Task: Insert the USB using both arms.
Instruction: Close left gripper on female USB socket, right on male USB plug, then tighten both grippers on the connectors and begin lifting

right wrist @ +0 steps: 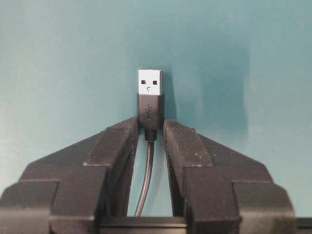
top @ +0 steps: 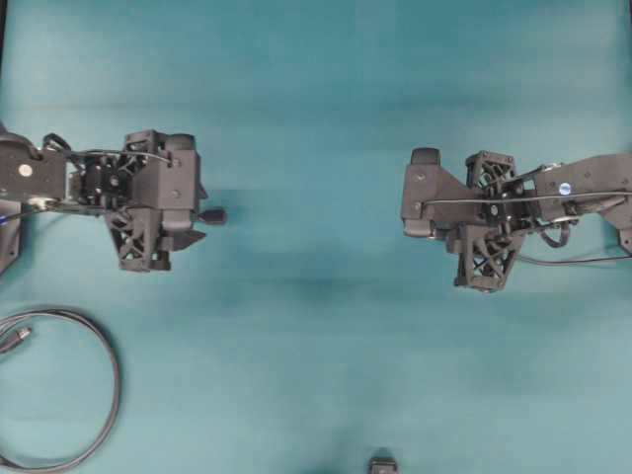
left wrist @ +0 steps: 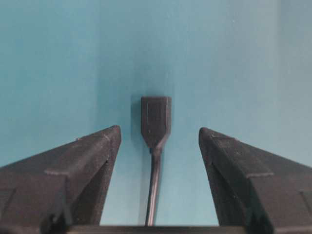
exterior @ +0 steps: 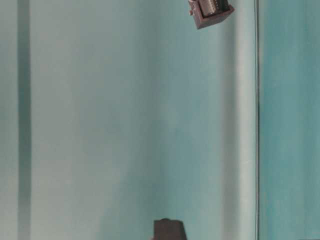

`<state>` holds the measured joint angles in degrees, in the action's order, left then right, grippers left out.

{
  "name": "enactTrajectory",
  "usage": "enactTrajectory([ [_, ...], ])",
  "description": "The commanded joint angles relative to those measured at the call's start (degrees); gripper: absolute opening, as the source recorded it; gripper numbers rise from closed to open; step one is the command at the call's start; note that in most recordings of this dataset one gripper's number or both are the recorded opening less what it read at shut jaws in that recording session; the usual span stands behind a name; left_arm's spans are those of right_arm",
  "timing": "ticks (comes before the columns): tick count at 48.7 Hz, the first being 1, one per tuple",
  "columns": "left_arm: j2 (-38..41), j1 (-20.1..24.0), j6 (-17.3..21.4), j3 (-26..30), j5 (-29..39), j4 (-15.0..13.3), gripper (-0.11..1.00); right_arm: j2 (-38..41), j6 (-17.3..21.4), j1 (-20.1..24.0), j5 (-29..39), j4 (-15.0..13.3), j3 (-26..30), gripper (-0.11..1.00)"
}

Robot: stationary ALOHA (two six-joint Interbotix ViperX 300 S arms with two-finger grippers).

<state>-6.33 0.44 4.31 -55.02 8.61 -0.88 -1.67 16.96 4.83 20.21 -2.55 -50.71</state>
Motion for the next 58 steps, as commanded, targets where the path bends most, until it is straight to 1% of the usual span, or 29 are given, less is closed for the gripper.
enactTrajectory([
  [1,0.62,0.18,0.97,1.23,-0.97,0.26,0.74,0.88,-0.09,-0.35,0.00,-0.18,1.14,0.22],
  [14,2.90,0.62,1.49,1.14,-1.67,0.26,0.73,0.88,-0.09,-0.35,0.97,-0.26,1.76,0.22],
  [22,3.08,0.62,2.72,0.79,-2.02,0.26,0.66,0.88,-0.09,-0.35,0.97,-0.18,1.85,0.22],
  [28,3.52,0.62,2.72,0.79,-2.64,0.26,0.59,0.88,-0.09,-0.35,1.05,-0.26,1.93,0.22],
  [39,4.75,0.62,2.64,1.14,-2.72,0.26,0.59,0.79,-0.18,-0.35,1.05,-0.35,1.93,0.22],
  [52,4.83,0.62,2.72,1.23,-2.64,0.26,0.56,0.88,-0.18,-0.35,1.05,-1.49,2.02,0.22],
  [56,4.83,0.53,2.72,1.23,-2.37,0.26,0.52,0.88,-0.18,-0.35,0.97,-1.67,2.20,0.22],
  [58,4.83,0.53,2.72,1.23,-2.11,0.26,0.48,0.88,-0.18,-0.35,1.05,-1.76,2.20,0.22],
])
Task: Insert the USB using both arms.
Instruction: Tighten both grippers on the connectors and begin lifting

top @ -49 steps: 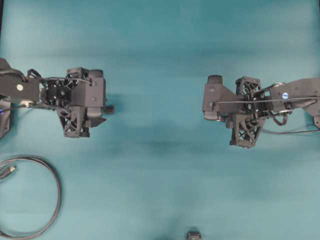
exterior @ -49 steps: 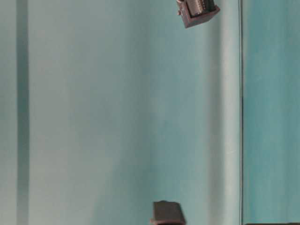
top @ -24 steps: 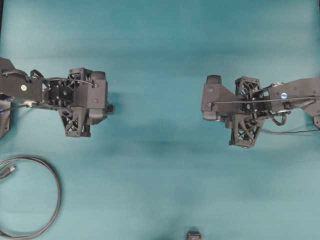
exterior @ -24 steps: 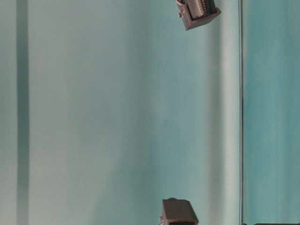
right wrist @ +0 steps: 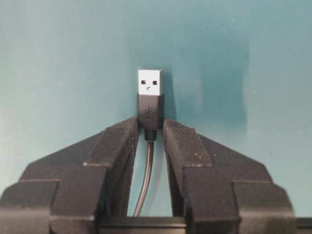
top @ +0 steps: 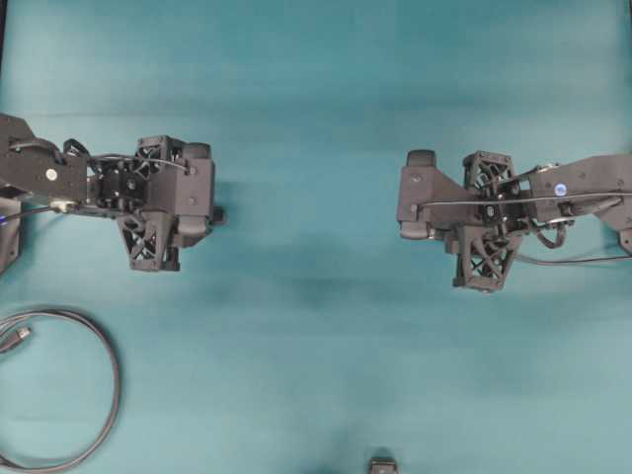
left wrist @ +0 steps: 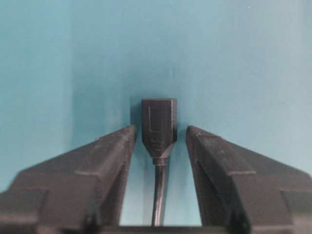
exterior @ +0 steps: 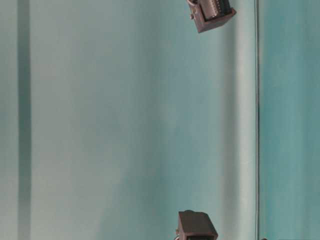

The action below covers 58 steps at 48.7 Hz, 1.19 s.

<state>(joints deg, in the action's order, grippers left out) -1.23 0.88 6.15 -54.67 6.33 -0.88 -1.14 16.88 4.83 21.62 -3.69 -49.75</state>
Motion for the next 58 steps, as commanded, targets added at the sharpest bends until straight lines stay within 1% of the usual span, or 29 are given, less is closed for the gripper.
enactTrajectory([
  [1,-0.26,0.09,0.88,0.97,0.26,0.26,0.46,0.26,-0.09,-0.35,-0.35,-0.62,1.32,0.22],
  [6,-0.26,0.00,0.88,1.05,0.35,0.26,0.30,0.35,-0.09,-0.35,-0.44,-0.62,1.32,0.22],
  [9,-0.26,0.00,0.88,1.41,0.26,0.26,0.26,0.26,-0.26,-0.35,-0.44,-0.62,1.49,0.22],
  [22,-0.62,-0.09,0.79,1.85,0.35,0.26,0.26,0.00,-0.26,-0.35,-0.44,-0.88,2.20,0.22],
  [28,-1.58,-0.26,0.70,1.85,0.18,0.26,0.26,-1.67,-0.35,-0.35,-0.18,-0.88,2.72,0.21],
  [33,-3.25,-0.35,-0.44,1.85,0.70,-0.09,0.26,-3.78,-0.35,-0.35,1.23,-0.97,2.81,0.20],
  [38,-4.75,-0.44,-1.14,1.85,2.46,-0.26,0.26,-6.15,-0.35,-0.35,3.69,-1.05,2.81,0.20],
  [45,-6.42,-1.05,-2.02,2.20,7.21,-0.26,0.26,-9.58,-0.44,-0.26,6.42,-1.05,2.90,0.20],
  [50,-7.56,-1.23,-3.25,3.87,10.90,-2.37,0.26,-11.95,-0.53,-0.18,7.73,-1.05,2.99,0.20],
  [53,-8.26,-1.05,-4.66,5.19,12.66,-4.48,0.26,-12.92,-0.53,-0.09,8.44,-1.23,3.08,0.20],
  [55,-8.70,-0.79,-5.27,6.06,13.71,-6.33,0.26,-13.45,-0.44,0.18,8.96,-2.37,3.25,0.20],
  [58,-9.49,-0.26,-5.45,7.12,15.38,-9.49,0.26,-14.06,0.00,0.88,9.93,-5.45,3.78,0.20],
])
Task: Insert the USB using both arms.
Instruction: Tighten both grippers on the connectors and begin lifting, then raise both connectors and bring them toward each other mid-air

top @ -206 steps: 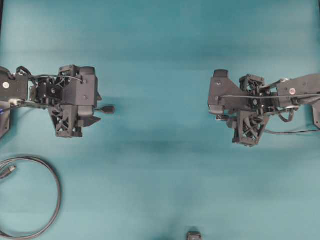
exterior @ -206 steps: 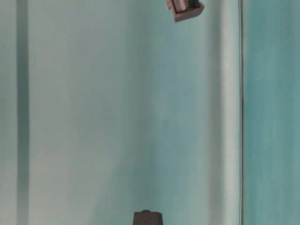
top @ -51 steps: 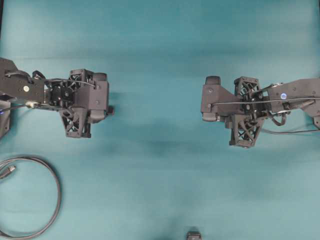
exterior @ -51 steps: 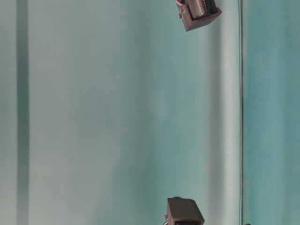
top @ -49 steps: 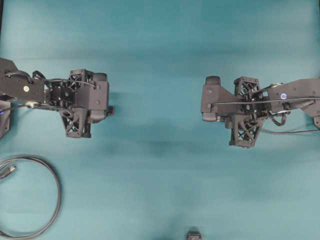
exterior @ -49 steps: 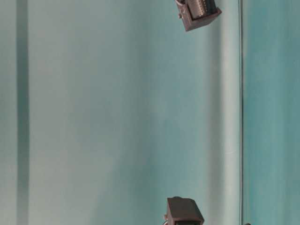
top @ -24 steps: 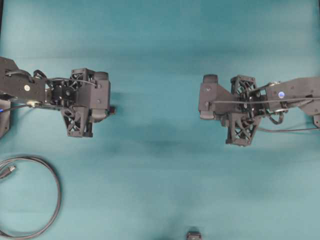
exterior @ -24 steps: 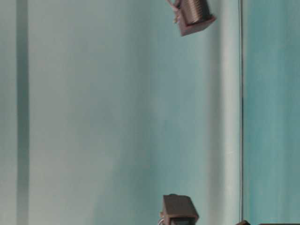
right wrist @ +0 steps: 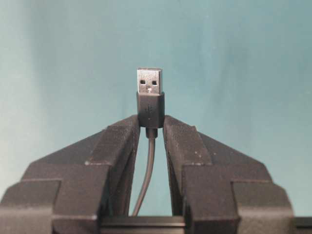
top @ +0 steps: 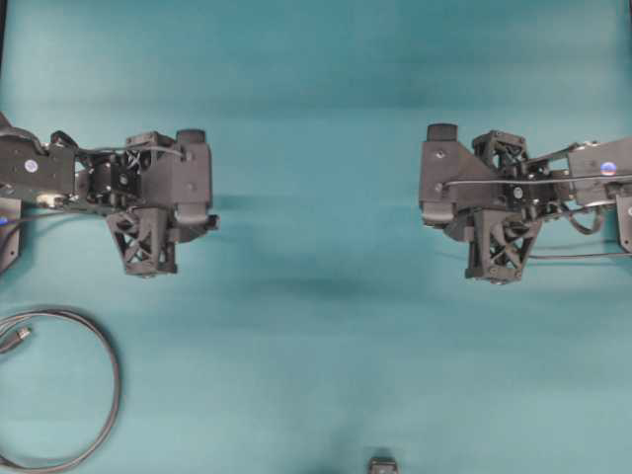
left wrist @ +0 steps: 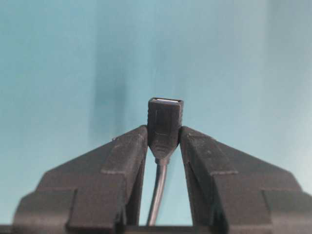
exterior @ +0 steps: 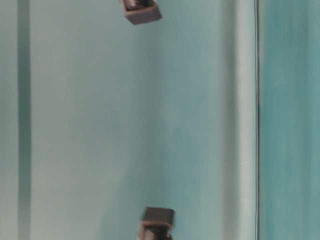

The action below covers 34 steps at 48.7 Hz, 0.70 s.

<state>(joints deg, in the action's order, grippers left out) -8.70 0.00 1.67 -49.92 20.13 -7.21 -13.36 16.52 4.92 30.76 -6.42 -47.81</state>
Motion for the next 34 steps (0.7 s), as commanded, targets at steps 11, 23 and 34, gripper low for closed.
enactTrajectory([
  [11,-7.03,3.34,-0.18,3.96,7.38,-13.01,0.26,-3.87,4.39,1.76,7.38,-17.14,6.33,0.20],
  [23,-15.47,11.43,6.59,5.54,16.00,-27.42,0.26,-4.39,12.66,7.21,16.44,-32.96,7.82,0.20],
  [34,-13.89,19.25,23.20,5.98,30.41,-52.73,0.26,-4.31,24.52,13.71,23.38,-44.12,7.12,0.20],
])
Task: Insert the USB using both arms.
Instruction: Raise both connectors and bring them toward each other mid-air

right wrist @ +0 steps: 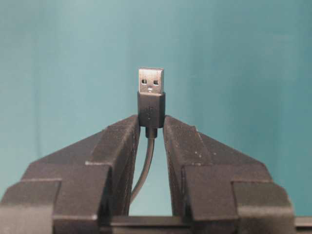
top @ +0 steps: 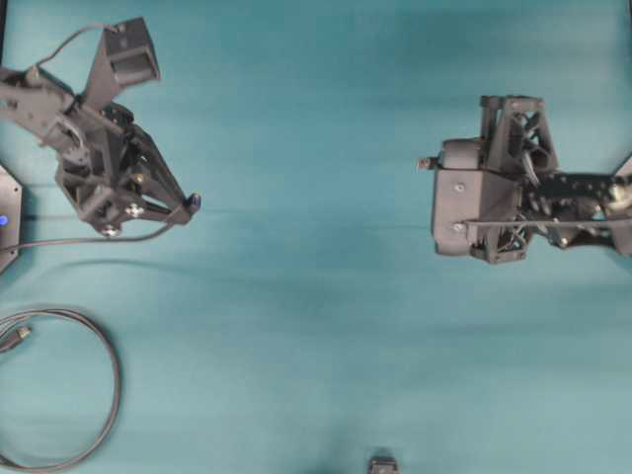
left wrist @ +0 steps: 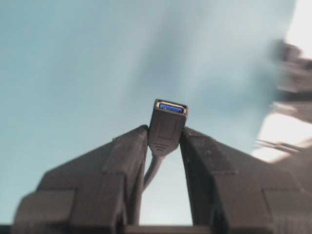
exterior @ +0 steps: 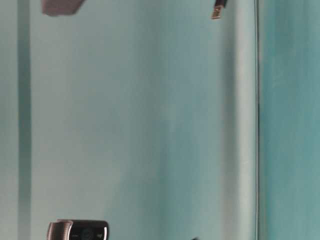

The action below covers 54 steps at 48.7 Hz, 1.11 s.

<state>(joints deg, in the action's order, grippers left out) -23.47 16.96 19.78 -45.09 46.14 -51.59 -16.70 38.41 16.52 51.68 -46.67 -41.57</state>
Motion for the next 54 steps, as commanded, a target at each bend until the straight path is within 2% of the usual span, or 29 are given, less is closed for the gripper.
enactTrajectory([
  [1,1.41,2.81,6.59,1.05,5.45,-10.28,0.26,-0.97,3.69,2.81,3.34,-5.01,0.88,0.20],
  [5,3.87,4.48,11.25,1.05,8.53,-17.31,0.26,-0.70,8.26,5.80,7.82,-9.76,0.70,0.20],
  [9,6.86,5.27,14.77,1.41,11.43,-22.24,0.26,0.09,11.07,8.35,11.16,-13.18,0.53,0.20],
  [13,10.72,5.71,17.93,1.58,17.14,-26.63,0.26,1.32,11.69,10.90,13.18,-15.03,0.62,0.20],
  [17,14.77,5.98,20.04,2.37,23.29,-29.79,0.26,2.99,11.69,13.18,13.80,-15.91,0.88,0.20],
  [21,18.63,5.98,21.09,4.13,27.86,-31.03,0.26,5.10,11.60,15.12,14.41,-16.00,2.02,0.20],
  [28,23.47,6.24,21.45,9.14,31.55,-31.03,0.26,8.70,9.84,17.93,18.98,-16.00,4.83,0.20],
  [35,27.51,6.86,21.45,12.48,36.04,-31.03,0.26,12.74,3.60,19.69,26.54,-16.35,7.03,0.20],
  [40,29.97,7.12,21.53,14.24,37.88,-31.20,0.26,14.33,0.44,20.04,27.60,-17.14,7.29,0.20],
  [48,33.57,7.12,22.50,17.14,39.38,-33.40,0.26,14.41,-0.18,20.13,27.51,-19.95,7.29,0.20],
  [54,35.33,7.03,23.64,18.90,39.46,-34.98,0.26,14.41,-0.18,20.13,28.21,-23.55,7.21,0.20],
])
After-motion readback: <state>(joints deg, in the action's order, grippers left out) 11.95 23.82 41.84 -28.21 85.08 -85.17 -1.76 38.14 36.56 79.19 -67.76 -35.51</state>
